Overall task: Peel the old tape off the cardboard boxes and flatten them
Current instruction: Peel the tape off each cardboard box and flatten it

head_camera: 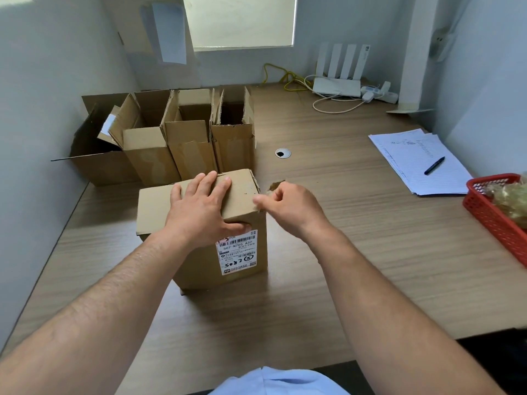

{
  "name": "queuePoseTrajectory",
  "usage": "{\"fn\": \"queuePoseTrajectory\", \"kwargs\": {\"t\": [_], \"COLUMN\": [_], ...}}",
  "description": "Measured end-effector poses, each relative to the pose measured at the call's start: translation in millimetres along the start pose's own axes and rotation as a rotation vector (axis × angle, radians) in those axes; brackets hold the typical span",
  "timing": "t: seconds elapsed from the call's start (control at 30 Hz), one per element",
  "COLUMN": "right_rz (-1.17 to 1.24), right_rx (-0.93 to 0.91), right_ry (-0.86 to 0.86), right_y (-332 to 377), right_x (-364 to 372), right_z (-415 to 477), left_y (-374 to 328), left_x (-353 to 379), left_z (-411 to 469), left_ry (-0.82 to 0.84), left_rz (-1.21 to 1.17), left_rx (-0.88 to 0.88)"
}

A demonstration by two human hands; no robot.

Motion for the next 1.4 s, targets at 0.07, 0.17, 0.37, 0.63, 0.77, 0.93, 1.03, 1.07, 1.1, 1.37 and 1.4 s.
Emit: {"fn": "queuePoseTrajectory", "kwargs": {"t": [0.07, 0.17, 0.37, 0.63, 0.77, 0.93, 1.03, 1.07, 1.1, 1.37, 1.4], "right_rz": [-0.183, -0.207, 0.301, 1.16, 1.286, 1.479, 1.116, 1.036, 0.982, 1.082, 1.108], "right_rx": [0.01, -0.008, 0.014, 0.213, 0.198, 0.305, 0.228, 0.202, 0.173, 0.133, 0.133], "right_ry": [-0.044, -0.053, 0.073, 0.386, 0.396, 0.382, 0.202, 0.165, 0.143, 0.19, 0.209], "right_y": [5, 11, 3, -32, -33, -34, -33, -33, -32, -30, -28], "right_x": [2, 7, 7, 19, 23, 33, 31, 28, 26, 22, 23], "right_z": [-2, -2, -1, 0, 0, 2, 6, 7, 8, 4, 4], "left_y": [-1, -1, -1, -2, 0, -3, -3, -3, -3, -4, -3], "left_x": [0, 1, 1, 4, 3, 3, 2, 2, 1, -14, -16], "left_z": [-1, -2, -1, -2, 0, 0, -1, 0, 1, 7, 8], "left_ry": [-0.002, 0.001, -0.019, -0.017, 0.001, 0.013, 0.035, 0.047, 0.061, 0.085, 0.114], "left_rz": [-0.003, -0.009, -0.024, -0.031, -0.037, -0.024, -0.041, -0.053, -0.065, -0.141, -0.146], "left_rx": [-0.005, -0.011, -0.029, -0.018, -0.036, -0.05, -0.048, -0.053, -0.061, -0.084, -0.084]}}
Point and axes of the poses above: each hand's wrist, its own z-axis towards the middle knuckle, its own x-axis out of the palm, y = z × x, the point moved 1 cm from there along z, towards the middle knuckle
